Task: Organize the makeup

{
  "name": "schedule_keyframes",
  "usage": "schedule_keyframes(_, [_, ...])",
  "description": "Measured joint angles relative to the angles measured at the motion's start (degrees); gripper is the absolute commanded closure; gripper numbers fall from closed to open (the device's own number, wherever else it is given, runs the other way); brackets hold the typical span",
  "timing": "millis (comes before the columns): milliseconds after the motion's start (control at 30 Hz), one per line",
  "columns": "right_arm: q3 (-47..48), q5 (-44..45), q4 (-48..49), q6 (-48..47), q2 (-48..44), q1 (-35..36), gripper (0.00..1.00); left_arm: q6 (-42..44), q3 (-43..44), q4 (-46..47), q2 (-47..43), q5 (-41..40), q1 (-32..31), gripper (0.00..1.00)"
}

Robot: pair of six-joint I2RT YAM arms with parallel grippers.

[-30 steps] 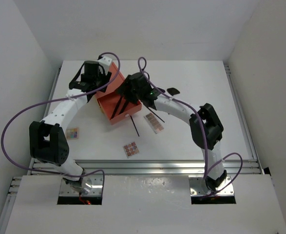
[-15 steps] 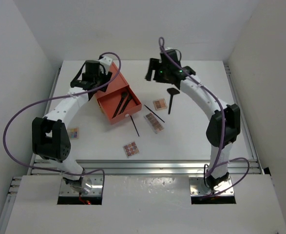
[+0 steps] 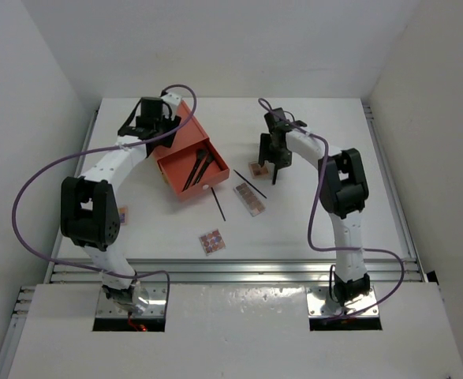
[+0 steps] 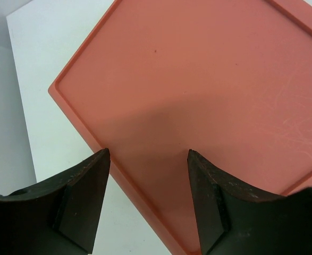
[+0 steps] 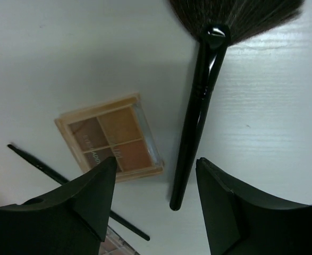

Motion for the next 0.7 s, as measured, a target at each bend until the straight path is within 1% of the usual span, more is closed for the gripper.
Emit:
schedule_keyframes(67, [-0.52, 0.44, -0.59, 0.35, 0.70, -0.04, 0.43, 0.00, 0.00, 0.00, 0.04, 0.00, 0.07, 0.34])
schedule_keyframes(267, [-0.55, 2.12, -1.07, 1.01, 1.38, -0.66, 0.47, -0.24, 0.07, -0.17, 0.07, 1.09, 0.11, 0.34])
schedule_keyframes(400, [-0.55, 2.84, -1.05, 0.55, 1.38, -1.18, 0.56, -0.61, 0.42, -0.39, 0.37, 1.84, 0.37, 0.34])
schedule_keyframes(567, [-0.55, 2.99, -1.09, 0.55, 1.51, -2.43, 0.57, -0.66, 0.55, -0.74, 0.37, 2.34, 0.52, 0.34])
schedule_keyframes(700, [0.61, 2.34, -2.25, 0.59, 3.74, -3.80, 0.57, -0.66, 0.96, -1.05, 0.37, 2.51, 0.52, 0.34])
